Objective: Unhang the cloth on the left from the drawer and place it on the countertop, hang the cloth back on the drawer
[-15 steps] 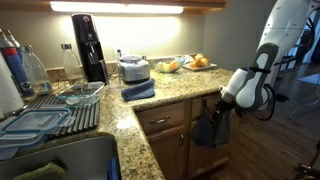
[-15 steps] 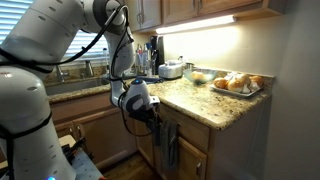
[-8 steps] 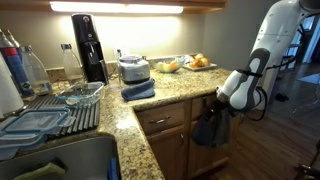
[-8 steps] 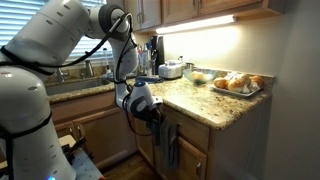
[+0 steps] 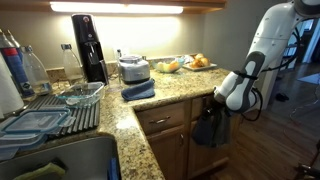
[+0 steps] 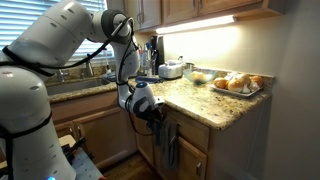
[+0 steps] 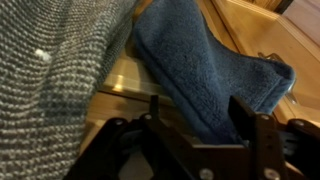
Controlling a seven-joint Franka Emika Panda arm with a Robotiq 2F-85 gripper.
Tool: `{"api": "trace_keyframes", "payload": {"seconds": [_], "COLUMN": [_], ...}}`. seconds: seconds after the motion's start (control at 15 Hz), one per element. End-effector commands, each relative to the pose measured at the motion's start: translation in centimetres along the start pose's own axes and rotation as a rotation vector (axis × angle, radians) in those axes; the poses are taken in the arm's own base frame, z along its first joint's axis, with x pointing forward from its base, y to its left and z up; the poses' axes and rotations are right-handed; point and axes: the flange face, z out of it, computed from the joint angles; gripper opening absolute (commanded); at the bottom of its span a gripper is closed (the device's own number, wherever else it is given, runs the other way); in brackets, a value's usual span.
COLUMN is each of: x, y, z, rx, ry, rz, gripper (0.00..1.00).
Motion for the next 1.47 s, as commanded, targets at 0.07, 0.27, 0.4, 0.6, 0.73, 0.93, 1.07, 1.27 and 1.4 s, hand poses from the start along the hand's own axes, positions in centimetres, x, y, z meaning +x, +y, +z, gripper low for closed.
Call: {"api": "trace_keyframes", "payload": {"seconds": [0.07, 0.27, 0.4, 0.6, 0.73, 0.93, 1.07, 1.27, 1.4], "x": [0.0, -0.7, -0.8, -1.3, -1.2, -1.4, -1.3, -1.2, -1.5], "y": [0.0, -0.9, -1.6, -2.2, -2.1, -1.8, -1.6, -1.6, -1.7], "z": [-0.3, -1.0, -1.5, -2.2, -2.8, -3.7, -4.4, -5.4, -6.1], "rx": [0.008, 0.033, 0.059, 0.08, 0.078, 0.079, 0.076, 0.086, 0.097], "ry": [-0.001, -0.015, -0.015, -0.021, -0.016, -0.017, -0.014, -0.006, -0.006], "rz": [0.026, 0.02, 0.001, -0.018, -0.022, -0.022, -0.021, -0.024, -0.028], "gripper": [0.34, 0.15, 0.06, 0.01, 0.05, 0.05, 0.05, 0.04, 0.04]}}
